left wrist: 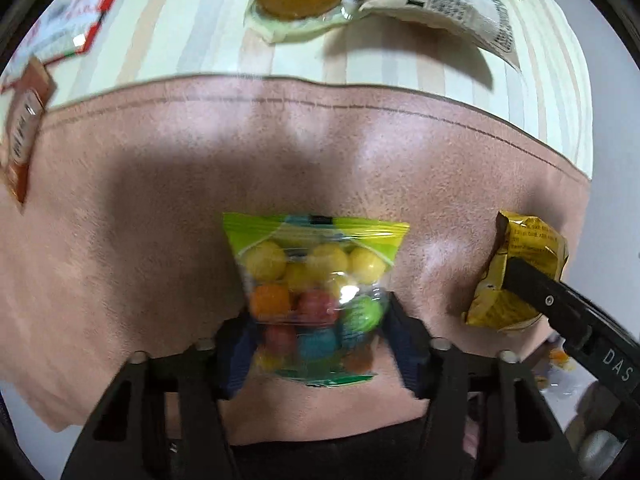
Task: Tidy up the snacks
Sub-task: 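Grasp the green gumball bag with left tool while right tool grasps yellow bag, then carry both bags into the cardboard box and open both tools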
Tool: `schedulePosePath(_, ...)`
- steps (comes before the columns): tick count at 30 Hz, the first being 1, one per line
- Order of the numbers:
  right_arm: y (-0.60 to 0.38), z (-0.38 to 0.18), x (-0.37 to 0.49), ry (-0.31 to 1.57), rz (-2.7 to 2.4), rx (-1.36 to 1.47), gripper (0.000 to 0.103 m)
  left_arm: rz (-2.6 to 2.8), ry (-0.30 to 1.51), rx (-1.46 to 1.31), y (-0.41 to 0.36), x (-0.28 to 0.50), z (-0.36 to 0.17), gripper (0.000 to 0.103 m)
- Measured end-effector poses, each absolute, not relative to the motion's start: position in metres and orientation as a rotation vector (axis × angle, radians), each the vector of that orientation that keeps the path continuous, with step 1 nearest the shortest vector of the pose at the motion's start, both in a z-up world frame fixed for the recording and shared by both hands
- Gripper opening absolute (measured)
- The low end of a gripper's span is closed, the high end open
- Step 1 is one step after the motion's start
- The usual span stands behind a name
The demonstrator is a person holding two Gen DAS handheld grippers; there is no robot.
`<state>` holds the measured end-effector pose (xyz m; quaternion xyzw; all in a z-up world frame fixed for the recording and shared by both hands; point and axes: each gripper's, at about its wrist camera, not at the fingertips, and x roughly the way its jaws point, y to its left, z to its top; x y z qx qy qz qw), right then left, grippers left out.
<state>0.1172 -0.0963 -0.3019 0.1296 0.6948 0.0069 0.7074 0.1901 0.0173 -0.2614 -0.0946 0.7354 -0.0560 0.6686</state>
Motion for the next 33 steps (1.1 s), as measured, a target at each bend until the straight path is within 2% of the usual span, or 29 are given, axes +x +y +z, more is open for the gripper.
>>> schedulePosePath(3, -0.083, -0.299, 0.117, 1.530, 0.013, 0.242, 0.043, -0.133, 1.644, -0.197, 0.007, 0.186, -0.248, 0.046)
schedulePosePath(13, -0.079, -0.264, 0.125, 1.455, 0.085, 0.266, 0.037, -0.140, 1.550, -0.187, 0.017, 0.199, -0.183, 0.045)
schedulePosePath(24, -0.072, -0.175, 0.170, 1.309, 0.194, 0.312, 0.035, -0.211, 1.377, -0.288, 0.040, 0.241, -0.077, 0.045)
schedulePosePath(33, -0.061, -0.084, 0.265, 1.148, 0.260, 0.241, 0.035, -0.243, 1.258, -0.294, 0.061, 0.332, -0.005, 0.045)
